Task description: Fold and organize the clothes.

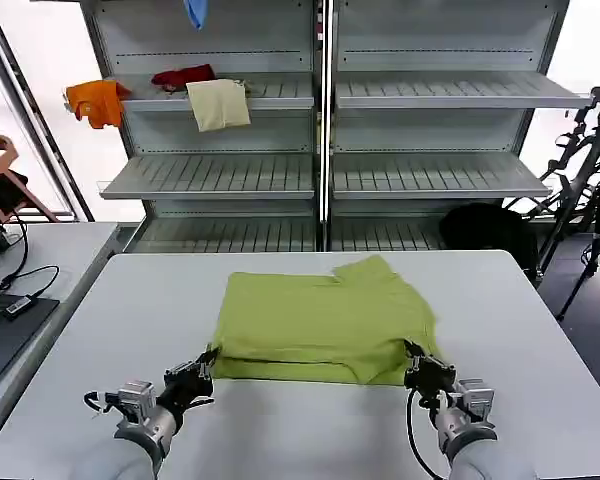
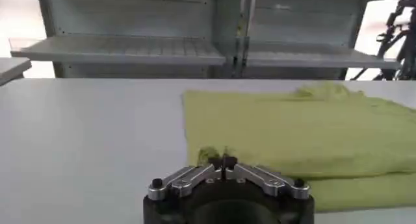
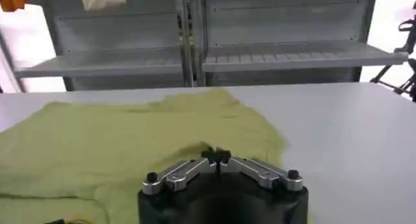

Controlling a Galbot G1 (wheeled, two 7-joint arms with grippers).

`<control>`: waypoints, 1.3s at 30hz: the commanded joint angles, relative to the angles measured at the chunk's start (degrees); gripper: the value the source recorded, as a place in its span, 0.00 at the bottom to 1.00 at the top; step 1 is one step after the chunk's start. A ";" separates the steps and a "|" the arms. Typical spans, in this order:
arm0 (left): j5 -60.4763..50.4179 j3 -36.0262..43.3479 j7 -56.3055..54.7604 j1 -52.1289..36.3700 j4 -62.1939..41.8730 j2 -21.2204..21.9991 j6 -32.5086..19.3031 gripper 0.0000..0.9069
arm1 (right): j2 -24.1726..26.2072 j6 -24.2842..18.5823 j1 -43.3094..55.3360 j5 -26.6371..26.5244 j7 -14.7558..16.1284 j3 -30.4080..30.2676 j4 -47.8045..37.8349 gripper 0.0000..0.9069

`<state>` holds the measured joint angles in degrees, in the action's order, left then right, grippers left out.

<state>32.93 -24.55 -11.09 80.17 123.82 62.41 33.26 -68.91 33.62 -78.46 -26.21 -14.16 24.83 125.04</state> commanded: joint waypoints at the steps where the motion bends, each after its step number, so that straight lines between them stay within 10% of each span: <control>1: -1.52 0.64 0.52 -0.88 -1.39 0.06 -0.02 0.00 | 0.16 -0.03 1.65 -0.22 0.21 -0.12 -1.96 0.00; 3: -1.55 0.72 0.57 -0.95 -1.42 0.13 -0.03 0.00 | 0.20 -0.03 1.91 -0.23 0.15 -0.27 -2.11 0.00; 4: -1.56 0.77 0.55 -0.96 -1.43 0.16 -0.02 0.00 | 0.23 -0.04 2.03 -0.20 0.15 -0.36 -2.21 0.68; 5: -1.57 0.75 0.55 -0.97 -1.44 0.23 -0.03 0.01 | 0.25 -0.03 2.07 -0.18 0.15 -0.42 -2.24 1.00; 6: -1.60 0.71 0.53 -0.96 -1.45 0.27 -0.03 0.02 | 0.25 -0.04 2.12 -0.17 -0.03 -0.50 -2.25 1.00; 7: -1.60 0.66 0.50 -0.93 -1.43 0.30 -0.03 1.00 | 0.21 -0.04 2.13 -0.20 -0.18 -0.53 -2.22 1.00; 39: -3.27 1.73 -0.10 0.69 1.04 0.67 -0.04 1.00 | 0.90 -0.16 -9.48 2.18 3.71 7.38 3.02 1.00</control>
<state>30.59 -23.64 -11.41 80.90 125.43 62.77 33.16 -68.04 33.45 -82.52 -25.41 -12.29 29.76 127.11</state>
